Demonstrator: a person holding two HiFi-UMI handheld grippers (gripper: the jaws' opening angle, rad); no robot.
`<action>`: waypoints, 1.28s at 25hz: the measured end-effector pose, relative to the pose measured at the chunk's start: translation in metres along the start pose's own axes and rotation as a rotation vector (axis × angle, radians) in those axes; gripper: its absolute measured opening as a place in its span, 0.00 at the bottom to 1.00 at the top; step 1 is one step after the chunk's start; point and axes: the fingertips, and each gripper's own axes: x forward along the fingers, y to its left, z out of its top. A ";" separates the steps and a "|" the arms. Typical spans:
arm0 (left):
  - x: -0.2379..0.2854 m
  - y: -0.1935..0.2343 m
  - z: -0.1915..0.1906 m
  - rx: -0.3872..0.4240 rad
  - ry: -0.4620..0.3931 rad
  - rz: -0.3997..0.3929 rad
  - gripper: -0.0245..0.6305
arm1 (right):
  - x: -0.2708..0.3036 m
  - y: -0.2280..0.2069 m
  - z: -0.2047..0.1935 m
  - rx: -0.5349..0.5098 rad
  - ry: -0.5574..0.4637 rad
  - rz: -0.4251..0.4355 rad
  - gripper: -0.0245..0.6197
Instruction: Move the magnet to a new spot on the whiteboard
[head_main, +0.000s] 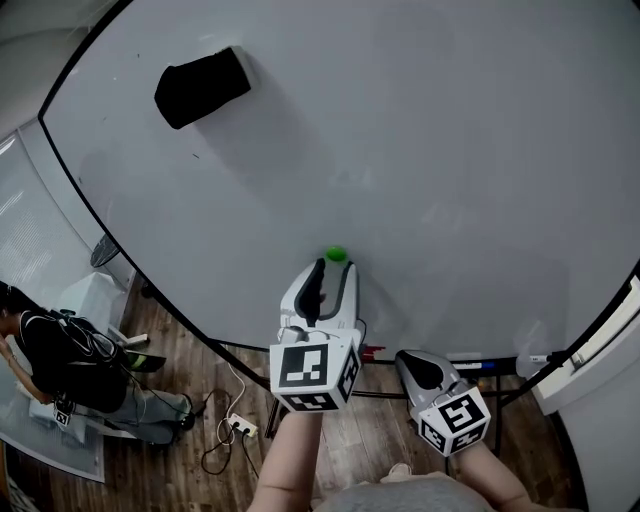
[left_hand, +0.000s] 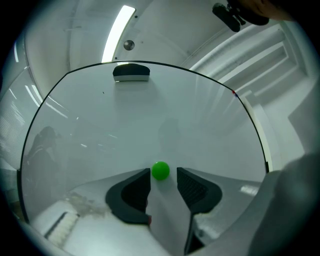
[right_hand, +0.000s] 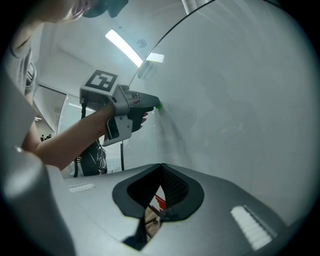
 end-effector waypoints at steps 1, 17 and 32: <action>-0.003 0.000 0.000 -0.004 0.000 -0.007 0.30 | 0.001 0.000 0.001 -0.001 -0.002 -0.006 0.04; -0.127 0.034 -0.067 -0.167 0.133 0.004 0.04 | -0.021 0.074 0.008 -0.024 -0.013 -0.070 0.04; -0.279 0.031 -0.101 -0.228 0.248 -0.021 0.04 | -0.088 0.177 0.004 -0.045 -0.019 -0.137 0.04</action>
